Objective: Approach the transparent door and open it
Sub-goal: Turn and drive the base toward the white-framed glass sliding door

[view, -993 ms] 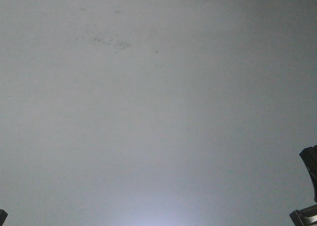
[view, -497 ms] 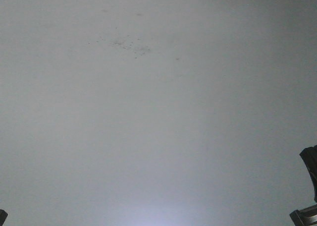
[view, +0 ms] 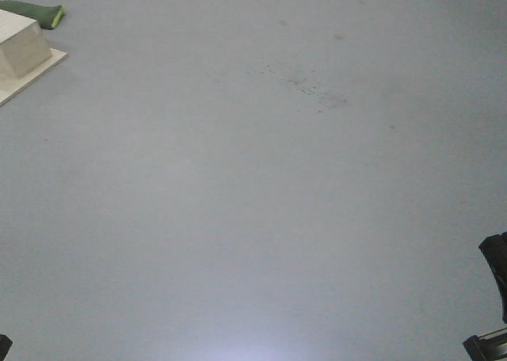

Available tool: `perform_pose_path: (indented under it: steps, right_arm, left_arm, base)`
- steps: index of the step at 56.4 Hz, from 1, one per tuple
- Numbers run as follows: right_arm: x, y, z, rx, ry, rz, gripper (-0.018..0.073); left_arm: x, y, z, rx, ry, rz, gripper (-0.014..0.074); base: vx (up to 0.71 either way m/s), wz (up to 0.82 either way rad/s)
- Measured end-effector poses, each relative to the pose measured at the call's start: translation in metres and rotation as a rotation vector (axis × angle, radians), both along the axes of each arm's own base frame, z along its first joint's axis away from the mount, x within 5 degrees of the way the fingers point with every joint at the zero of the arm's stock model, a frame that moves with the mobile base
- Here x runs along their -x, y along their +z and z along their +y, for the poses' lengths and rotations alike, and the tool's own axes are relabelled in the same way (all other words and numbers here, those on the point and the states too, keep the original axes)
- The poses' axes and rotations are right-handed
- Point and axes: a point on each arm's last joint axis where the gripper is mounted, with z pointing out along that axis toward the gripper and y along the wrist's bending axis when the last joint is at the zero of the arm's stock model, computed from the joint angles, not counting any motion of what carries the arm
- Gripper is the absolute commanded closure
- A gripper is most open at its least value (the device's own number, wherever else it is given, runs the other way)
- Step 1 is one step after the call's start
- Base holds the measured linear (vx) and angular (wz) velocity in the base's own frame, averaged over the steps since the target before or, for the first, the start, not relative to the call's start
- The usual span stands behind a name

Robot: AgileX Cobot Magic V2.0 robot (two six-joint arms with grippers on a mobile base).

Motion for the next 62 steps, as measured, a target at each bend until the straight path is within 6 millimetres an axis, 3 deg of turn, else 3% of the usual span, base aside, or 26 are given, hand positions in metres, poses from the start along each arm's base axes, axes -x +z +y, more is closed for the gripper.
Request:
perform_pose_path:
  steps: [62]
  right_arm:
    - [0.0000,-0.0001,0.0000,0.000,0.000,0.001,0.0561]
  left_arm:
    - [0.0000,0.0000,0.0000,0.000,0.000,0.000,0.0594]
  base:
    - [0.42,0.34]
